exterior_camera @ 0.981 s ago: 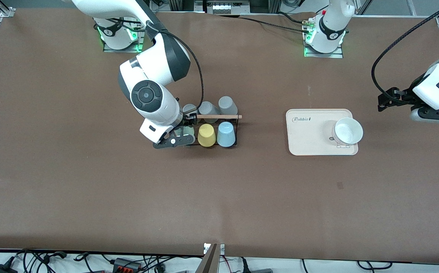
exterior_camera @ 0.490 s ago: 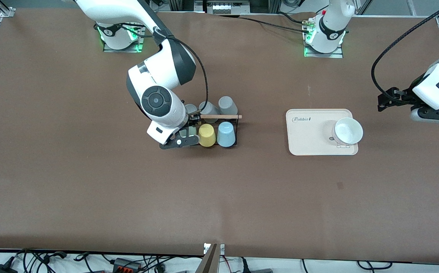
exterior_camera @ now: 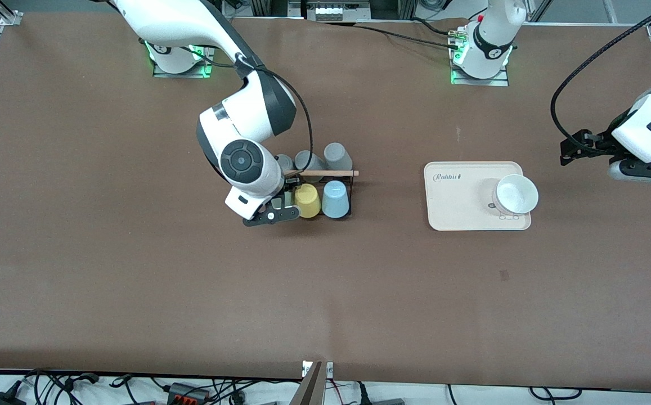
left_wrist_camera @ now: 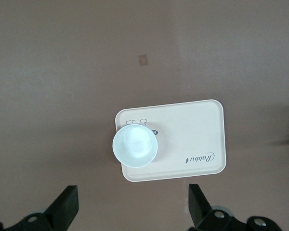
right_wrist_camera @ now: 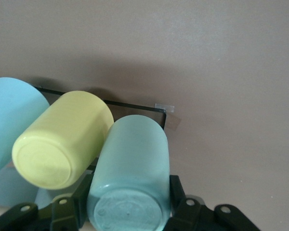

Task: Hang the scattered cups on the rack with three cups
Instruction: 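Hang the teal cup on the rack peg beside the yellow cup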

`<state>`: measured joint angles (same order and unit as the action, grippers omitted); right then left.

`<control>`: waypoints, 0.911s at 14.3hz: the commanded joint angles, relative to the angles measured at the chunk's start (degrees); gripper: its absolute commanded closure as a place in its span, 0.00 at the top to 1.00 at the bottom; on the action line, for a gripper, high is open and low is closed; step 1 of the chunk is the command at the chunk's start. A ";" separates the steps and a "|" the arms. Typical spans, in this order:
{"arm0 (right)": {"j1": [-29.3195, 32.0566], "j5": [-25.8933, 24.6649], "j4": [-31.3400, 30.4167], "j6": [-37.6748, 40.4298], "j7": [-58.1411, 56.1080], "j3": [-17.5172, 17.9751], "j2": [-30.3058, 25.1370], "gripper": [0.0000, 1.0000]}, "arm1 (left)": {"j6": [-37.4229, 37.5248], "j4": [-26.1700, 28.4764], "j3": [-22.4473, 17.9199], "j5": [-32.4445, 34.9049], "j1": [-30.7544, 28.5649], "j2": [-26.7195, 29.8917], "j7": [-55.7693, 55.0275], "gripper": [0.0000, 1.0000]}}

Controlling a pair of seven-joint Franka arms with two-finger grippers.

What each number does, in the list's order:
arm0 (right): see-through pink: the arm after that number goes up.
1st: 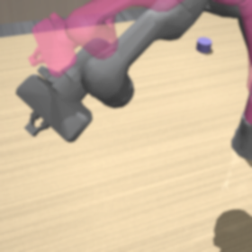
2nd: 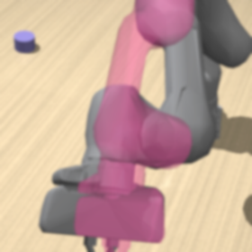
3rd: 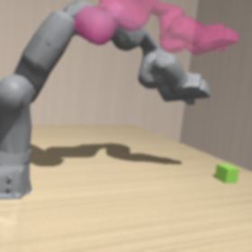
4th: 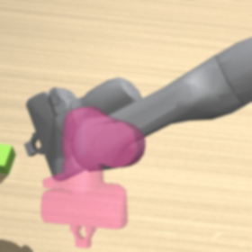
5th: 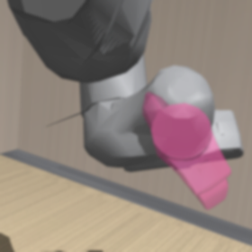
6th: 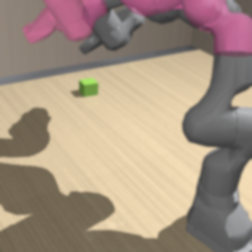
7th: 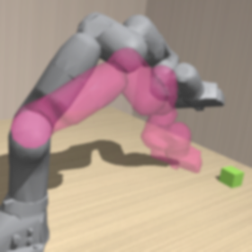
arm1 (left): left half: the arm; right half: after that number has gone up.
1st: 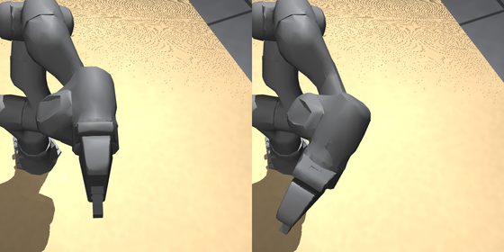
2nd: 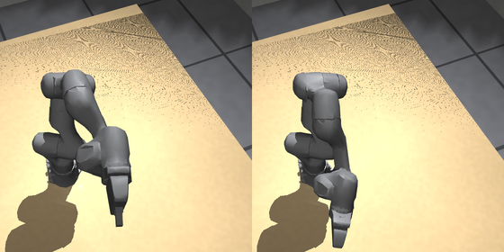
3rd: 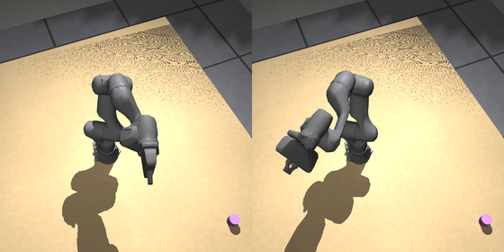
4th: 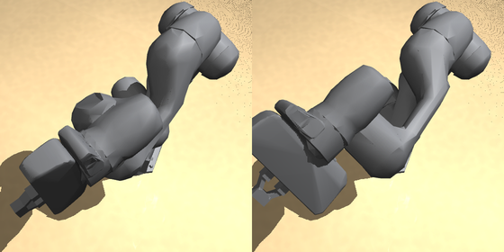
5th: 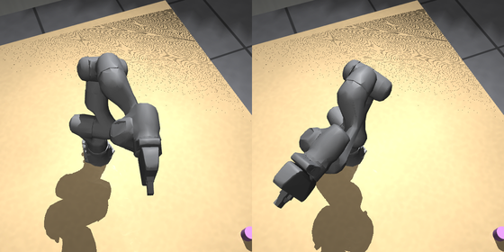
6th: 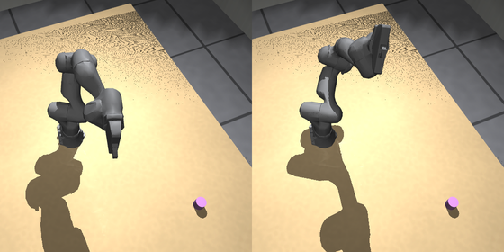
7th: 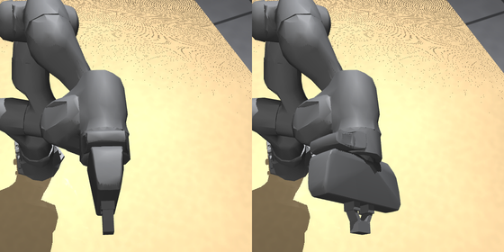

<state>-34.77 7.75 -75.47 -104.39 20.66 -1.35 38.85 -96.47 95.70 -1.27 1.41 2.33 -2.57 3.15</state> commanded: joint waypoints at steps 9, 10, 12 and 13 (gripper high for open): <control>-0.13 0.17 4.63 2.25 1.40 -1.28 0.18 1.00 | 0.23 -1.92 -0.14 -0.79 -0.57 -0.42 0.98 1.00; 0.13 0.08 4.72 2.69 1.40 -1.37 -0.34 1.00 | 0.23 -3.58 -0.14 -0.88 -0.66 -1.47 0.72 1.00; 0.40 0.08 5.68 4.36 1.14 -2.86 -2.54 1.00 | 0.41 -4.38 -0.14 -0.80 -0.66 -2.00 0.72 1.00; 0.66 0.08 6.30 5.50 1.05 -3.65 -3.59 1.00 | 0.32 -4.47 -0.14 -0.19 -0.40 -2.09 0.46 1.00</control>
<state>-34.56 7.74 -70.20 -101.75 20.94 -3.85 37.76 -96.60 93.80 -1.35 1.41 1.83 -3.05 3.15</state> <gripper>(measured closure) 0.000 0.000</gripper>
